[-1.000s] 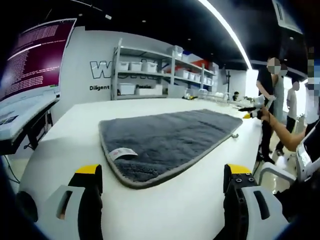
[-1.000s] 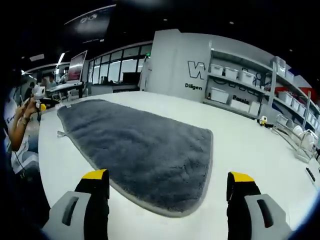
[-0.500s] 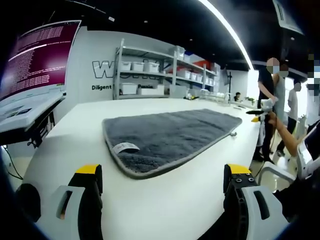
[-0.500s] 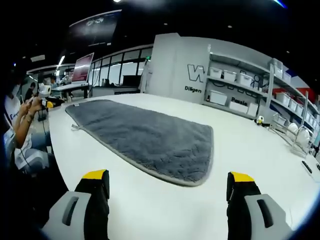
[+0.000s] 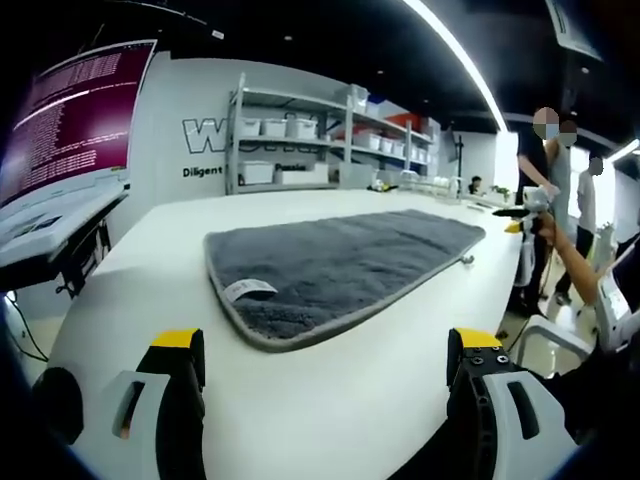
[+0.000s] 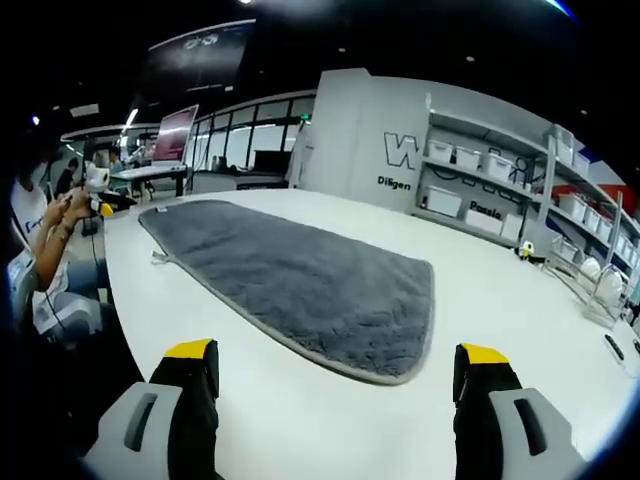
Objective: Open the folded towel by lifting each exposed corner and separating the folded layers until the towel lies flat within the target outline without major curled edges
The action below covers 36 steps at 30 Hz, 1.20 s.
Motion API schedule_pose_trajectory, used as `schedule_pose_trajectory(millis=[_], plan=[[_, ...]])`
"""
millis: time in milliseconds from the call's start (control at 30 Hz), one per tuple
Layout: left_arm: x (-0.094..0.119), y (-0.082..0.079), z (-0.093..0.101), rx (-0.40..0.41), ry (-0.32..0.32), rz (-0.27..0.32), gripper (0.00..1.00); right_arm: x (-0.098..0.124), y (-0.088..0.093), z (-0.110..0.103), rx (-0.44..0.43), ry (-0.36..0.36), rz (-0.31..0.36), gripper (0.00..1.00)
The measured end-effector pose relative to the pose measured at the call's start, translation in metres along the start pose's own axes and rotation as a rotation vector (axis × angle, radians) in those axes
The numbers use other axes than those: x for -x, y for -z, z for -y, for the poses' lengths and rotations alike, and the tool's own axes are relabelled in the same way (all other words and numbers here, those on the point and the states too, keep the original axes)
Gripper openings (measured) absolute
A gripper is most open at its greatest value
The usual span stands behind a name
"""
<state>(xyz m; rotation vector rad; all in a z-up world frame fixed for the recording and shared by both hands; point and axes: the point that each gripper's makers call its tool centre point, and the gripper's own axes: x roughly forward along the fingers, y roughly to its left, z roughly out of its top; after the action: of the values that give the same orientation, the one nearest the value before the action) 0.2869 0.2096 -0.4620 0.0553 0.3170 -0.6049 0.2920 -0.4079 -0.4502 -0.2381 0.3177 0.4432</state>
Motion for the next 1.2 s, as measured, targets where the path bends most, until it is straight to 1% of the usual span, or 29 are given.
schedule_pose_trajectory(millis=[67,200,333,467,633,867,1100,1200], plan=[[0.001,0.000,0.002,-0.002,0.005,0.003,0.99,0.000,0.000,0.001,-0.001,0.003,-0.011,0.99],[0.001,0.000,0.003,0.000,0.009,0.007,0.99,0.002,-0.009,0.002,-0.012,0.010,0.019,0.99],[0.003,-0.001,0.000,0.005,0.007,0.013,0.99,0.002,-0.011,-0.002,0.021,0.009,0.003,0.99],[0.003,-0.001,0.000,0.007,0.005,0.017,0.99,0.003,-0.013,-0.003,0.020,0.002,0.008,0.99],[0.001,0.000,0.000,0.011,0.012,0.014,0.99,0.002,-0.008,-0.002,0.029,0.003,-0.009,0.99],[0.000,0.000,0.001,0.010,0.019,0.009,0.99,0.000,-0.007,-0.004,0.027,-0.007,-0.008,0.99],[-0.003,0.002,0.005,0.006,0.035,0.000,0.99,0.000,-0.004,-0.005,0.026,-0.011,-0.013,0.99],[-0.005,0.001,0.009,0.007,0.045,0.002,0.99,0.002,0.000,-0.007,0.029,-0.004,-0.025,0.99]])
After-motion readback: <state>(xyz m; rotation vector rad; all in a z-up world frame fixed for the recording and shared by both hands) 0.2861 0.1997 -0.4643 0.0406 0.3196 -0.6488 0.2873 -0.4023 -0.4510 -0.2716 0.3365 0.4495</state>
